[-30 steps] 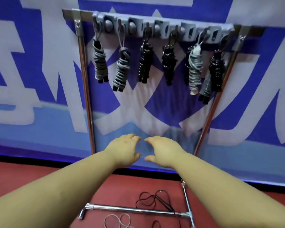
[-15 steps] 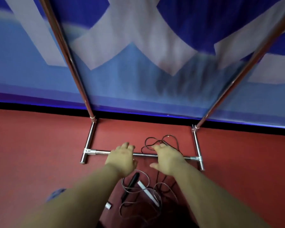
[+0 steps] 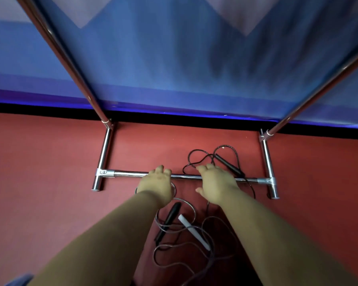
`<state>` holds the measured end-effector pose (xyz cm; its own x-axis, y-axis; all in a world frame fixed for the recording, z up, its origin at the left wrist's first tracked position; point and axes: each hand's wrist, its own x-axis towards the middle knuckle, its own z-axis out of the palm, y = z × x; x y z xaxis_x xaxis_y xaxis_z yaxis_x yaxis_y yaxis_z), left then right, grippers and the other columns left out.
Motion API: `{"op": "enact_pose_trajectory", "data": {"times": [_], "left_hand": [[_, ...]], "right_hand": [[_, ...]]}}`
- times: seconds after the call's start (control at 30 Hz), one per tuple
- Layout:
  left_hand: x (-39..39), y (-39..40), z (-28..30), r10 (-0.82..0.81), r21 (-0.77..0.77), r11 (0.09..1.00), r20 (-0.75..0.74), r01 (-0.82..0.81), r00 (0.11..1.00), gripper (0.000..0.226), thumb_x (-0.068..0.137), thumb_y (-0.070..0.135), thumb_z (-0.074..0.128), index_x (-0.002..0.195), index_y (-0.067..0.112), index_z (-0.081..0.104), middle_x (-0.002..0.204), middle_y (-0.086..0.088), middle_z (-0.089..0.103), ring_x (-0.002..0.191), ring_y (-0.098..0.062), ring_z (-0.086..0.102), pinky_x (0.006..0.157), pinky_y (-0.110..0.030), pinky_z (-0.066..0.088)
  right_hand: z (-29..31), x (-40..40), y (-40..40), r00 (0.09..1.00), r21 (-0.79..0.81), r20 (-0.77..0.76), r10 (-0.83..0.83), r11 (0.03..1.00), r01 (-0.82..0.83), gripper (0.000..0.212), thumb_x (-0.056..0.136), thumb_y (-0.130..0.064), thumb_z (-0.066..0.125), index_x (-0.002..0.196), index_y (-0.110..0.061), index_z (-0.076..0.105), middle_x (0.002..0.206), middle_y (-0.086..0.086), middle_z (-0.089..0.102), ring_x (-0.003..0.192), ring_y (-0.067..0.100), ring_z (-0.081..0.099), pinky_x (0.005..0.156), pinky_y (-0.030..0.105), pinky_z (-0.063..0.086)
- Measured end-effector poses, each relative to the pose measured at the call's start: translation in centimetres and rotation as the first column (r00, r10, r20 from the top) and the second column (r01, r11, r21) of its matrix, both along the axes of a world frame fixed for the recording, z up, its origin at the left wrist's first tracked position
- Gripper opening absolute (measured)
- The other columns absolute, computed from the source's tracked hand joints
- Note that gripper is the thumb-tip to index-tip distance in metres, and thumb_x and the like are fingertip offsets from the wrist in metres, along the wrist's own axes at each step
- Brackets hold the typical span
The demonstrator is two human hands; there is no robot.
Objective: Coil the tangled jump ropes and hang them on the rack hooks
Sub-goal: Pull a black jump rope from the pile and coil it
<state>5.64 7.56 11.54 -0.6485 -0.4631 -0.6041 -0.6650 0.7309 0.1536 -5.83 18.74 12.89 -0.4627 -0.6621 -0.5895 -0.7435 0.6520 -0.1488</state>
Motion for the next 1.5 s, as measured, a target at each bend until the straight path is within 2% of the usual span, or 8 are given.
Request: {"op": "enact_pose_trajectory", "data": {"times": [0.1,0.33,0.6,0.67,0.77,0.93,1.27,1.5], "left_hand": [[-1.7,0.6,-2.6,-0.005,0.065,0.998,0.012,0.004,1.000,0.055,0.094,0.030,0.048,0.144,0.012,0.031,0.155,-0.011,0.022,0.137,-0.031,0.031,0.109,-0.038,0.032],[-6.0,0.9,-7.6,0.136,0.231,0.966,-0.058,-0.120,0.989,0.055,0.093,0.023,0.049,0.143,0.011,0.031,0.145,-0.011,0.036,0.132,-0.031,0.039,0.107,-0.039,0.034],[-8.3,0.8,-10.5,0.203,0.442,0.881,-0.025,-0.171,0.979,0.072,0.095,0.014,0.044,0.152,0.009,0.000,0.160,-0.013,0.008,0.146,-0.024,0.017,0.116,-0.033,0.019],[-8.2,0.5,-11.1,0.221,0.427,0.884,-0.022,-0.191,0.975,0.066,0.095,0.013,0.043,0.151,0.007,0.009,0.155,-0.016,0.021,0.142,-0.026,0.027,0.112,-0.033,0.024],[-7.4,0.0,-11.8,0.192,0.340,0.927,-0.071,-0.157,0.979,0.053,0.094,0.014,0.047,0.144,0.013,0.032,0.141,-0.016,0.042,0.130,-0.030,0.043,0.105,-0.034,0.032],[-6.3,-1.0,-11.5,0.043,0.149,0.989,-0.177,-0.016,0.983,0.028,0.096,0.017,0.046,0.121,0.017,0.059,0.125,-0.011,0.055,0.118,-0.031,0.051,0.092,-0.035,0.040],[-6.4,-1.3,-3.0,-0.155,-0.014,0.987,-0.298,0.158,0.942,0.026,0.098,0.016,0.042,0.120,0.017,0.055,0.122,-0.008,0.058,0.110,-0.031,0.057,0.087,-0.037,0.046],[-4.4,1.3,8.3,0.014,0.039,0.999,-0.503,0.006,0.864,0.021,0.097,0.022,0.047,0.112,0.015,0.060,0.118,-0.009,0.060,0.108,-0.030,0.055,0.086,-0.034,0.043]], "right_hand": [[-2.2,-1.2,-0.8,0.999,-0.013,0.009,-0.039,0.999,0.039,0.063,0.088,-0.035,0.062,0.141,-0.019,0.033,0.140,0.006,0.042,0.129,0.026,0.041,0.102,0.037,0.039],[-7.2,-3.9,-2.2,0.992,-0.019,0.054,-0.110,0.994,0.111,0.077,0.086,-0.035,0.065,0.148,-0.023,0.021,0.146,0.006,0.033,0.134,0.026,0.035,0.106,0.038,0.036],[-12.1,-3.5,-3.6,0.992,0.017,0.108,-0.066,0.998,0.064,0.065,0.095,-0.012,0.037,0.152,-0.024,0.007,0.160,0.001,0.006,0.144,0.024,0.018,0.115,0.036,0.022],[-13.0,-3.3,-3.8,0.993,0.033,0.107,-0.053,0.998,0.050,0.063,0.095,-0.012,0.037,0.151,-0.021,0.010,0.160,0.001,0.008,0.144,0.024,0.019,0.116,0.036,0.022],[-13.7,-3.2,-3.3,0.998,0.051,0.068,-0.001,0.999,-0.002,0.052,0.093,-0.010,0.039,0.143,-0.015,0.030,0.153,0.005,0.025,0.138,0.026,0.029,0.110,0.037,0.030],[-13.8,-3.7,-2.5,0.997,0.039,-0.008,0.075,0.996,-0.075,0.037,0.093,-0.009,0.038,0.128,-0.015,0.047,0.131,0.007,0.049,0.126,0.026,0.041,0.098,0.036,0.038],[-5.5,-6.0,0.0,0.997,0.008,-0.069,0.030,1.000,-0.029,0.023,0.098,-0.020,0.038,0.114,-0.020,0.055,0.119,0.005,0.058,0.108,0.030,0.056,0.082,0.034,0.043],[6.4,-4.4,2.7,0.990,-0.203,-0.065,-0.128,0.973,0.112,0.017,0.096,-0.027,0.047,0.101,-0.017,0.059,0.101,0.008,0.067,0.097,0.032,0.059,0.074,0.033,0.043]]}}
